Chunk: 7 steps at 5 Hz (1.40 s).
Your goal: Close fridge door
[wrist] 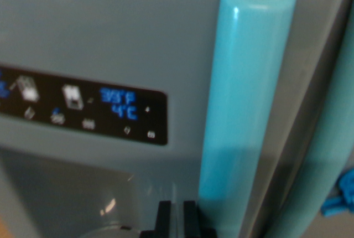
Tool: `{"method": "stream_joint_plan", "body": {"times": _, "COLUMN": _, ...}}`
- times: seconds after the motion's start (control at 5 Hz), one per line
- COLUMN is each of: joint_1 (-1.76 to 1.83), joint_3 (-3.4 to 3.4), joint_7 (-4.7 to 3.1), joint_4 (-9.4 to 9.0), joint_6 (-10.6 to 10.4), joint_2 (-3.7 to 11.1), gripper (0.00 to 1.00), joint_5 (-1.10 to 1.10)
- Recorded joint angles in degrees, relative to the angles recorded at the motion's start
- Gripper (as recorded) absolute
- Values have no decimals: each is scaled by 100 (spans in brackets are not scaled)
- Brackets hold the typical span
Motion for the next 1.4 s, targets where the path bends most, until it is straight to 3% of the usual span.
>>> {"method": "stream_joint_plan", "body": {"times": 0.2, "joint_1": 0, "joint_3": 0, "joint_7": 0, "joint_4": 0, "joint_6": 0, "joint_2": 0, "gripper": 100, "joint_5": 0}}
{"method": "stream_joint_plan", "body": {"times": 0.4, "joint_1": 0, "joint_3": -54, "joint_7": 0, "joint_4": 189, "joint_6": -79, "joint_2": 287, "gripper": 100, "joint_5": 0}}
{"method": "stream_joint_plan", "body": {"times": 0.6, "joint_1": 0, "joint_3": -54, "joint_7": 0, "joint_4": 189, "joint_6": -79, "joint_2": 287, "gripper": 100, "joint_5": 0}}
{"method": "stream_joint_plan", "body": {"times": 0.8, "joint_1": 0, "joint_3": -104, "joint_7": 0, "joint_4": 361, "joint_6": -83, "joint_2": 535, "gripper": 100, "joint_5": 0}}
{"method": "stream_joint_plan", "body": {"times": 1.0, "joint_1": 0, "joint_3": -104, "joint_7": 0, "joint_4": 361, "joint_6": -83, "joint_2": 535, "gripper": 100, "joint_5": 0}}
{"method": "stream_joint_plan", "body": {"times": 1.2, "joint_1": 0, "joint_3": -129, "joint_7": 0, "joint_4": 529, "joint_6": -84, "joint_2": 721, "gripper": 100, "joint_5": 0}}
{"method": "stream_joint_plan", "body": {"times": 1.4, "joint_1": 0, "joint_3": -129, "joint_7": 0, "joint_4": 529, "joint_6": -84, "joint_2": 721, "gripper": 100, "joint_5": 0}}
